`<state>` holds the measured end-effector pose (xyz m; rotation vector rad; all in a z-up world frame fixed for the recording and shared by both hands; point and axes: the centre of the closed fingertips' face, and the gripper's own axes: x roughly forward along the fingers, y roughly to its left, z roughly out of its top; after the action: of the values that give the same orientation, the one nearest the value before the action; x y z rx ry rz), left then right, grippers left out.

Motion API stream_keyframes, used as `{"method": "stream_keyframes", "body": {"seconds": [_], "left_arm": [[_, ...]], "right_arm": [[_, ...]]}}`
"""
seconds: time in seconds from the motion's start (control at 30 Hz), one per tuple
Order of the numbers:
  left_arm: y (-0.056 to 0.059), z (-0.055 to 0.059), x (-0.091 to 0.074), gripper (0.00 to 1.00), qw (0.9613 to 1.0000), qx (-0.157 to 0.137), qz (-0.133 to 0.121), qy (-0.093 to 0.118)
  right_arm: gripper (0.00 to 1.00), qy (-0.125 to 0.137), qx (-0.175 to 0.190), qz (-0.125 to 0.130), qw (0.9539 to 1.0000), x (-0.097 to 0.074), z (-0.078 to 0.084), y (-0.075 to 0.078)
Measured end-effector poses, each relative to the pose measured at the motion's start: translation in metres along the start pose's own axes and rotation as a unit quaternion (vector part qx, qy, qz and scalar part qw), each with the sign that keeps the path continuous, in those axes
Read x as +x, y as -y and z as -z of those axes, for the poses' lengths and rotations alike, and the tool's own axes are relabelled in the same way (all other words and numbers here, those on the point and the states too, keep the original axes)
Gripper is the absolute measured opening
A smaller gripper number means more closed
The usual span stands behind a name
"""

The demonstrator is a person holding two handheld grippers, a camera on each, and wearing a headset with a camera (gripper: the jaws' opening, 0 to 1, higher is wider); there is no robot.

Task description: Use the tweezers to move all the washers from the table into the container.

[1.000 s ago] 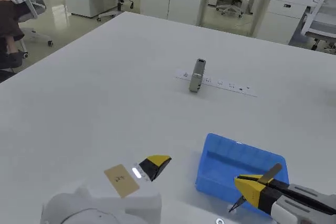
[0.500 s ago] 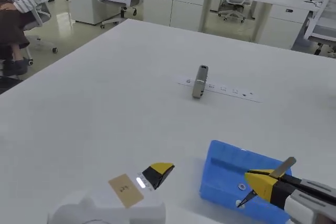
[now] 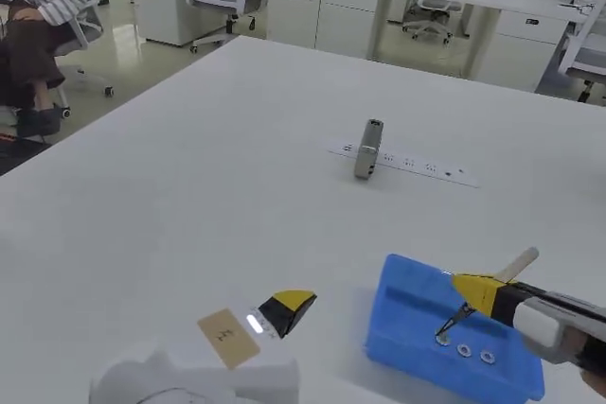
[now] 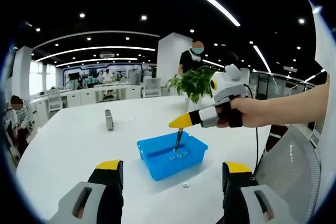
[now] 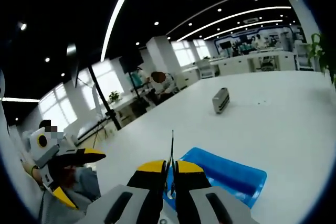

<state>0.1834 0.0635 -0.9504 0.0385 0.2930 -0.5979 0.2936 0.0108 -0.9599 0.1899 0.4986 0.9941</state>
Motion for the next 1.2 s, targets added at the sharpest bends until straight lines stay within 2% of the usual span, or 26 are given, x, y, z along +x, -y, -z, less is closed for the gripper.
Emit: {"method": "stream_keyframes", "body": {"seconds": [0.2,0.33,0.57,1.2], "left_arm": [[-0.002,-0.002,-0.001,0.78,1.0000,0.000,-0.005,0.005],[-0.004,-0.004,-0.002,0.78,0.9999,-0.007,-0.010,0.011],[-0.003,-0.004,-0.002,0.78,0.9999,-0.006,-0.007,0.013],[-0.002,-0.002,-0.002,0.77,1.0000,-0.002,-0.005,0.008]], "right_arm": [[0.02,-0.017,0.012,0.007,0.9998,0.009,0.008,0.015],[0.02,-0.039,-0.023,0.023,0.9987,0.014,0.017,0.024],[0.02,-0.053,-0.055,0.017,0.9969,0.024,0.023,0.024],[0.02,-0.079,-0.067,0.021,0.9944,0.043,0.036,0.039]]}}
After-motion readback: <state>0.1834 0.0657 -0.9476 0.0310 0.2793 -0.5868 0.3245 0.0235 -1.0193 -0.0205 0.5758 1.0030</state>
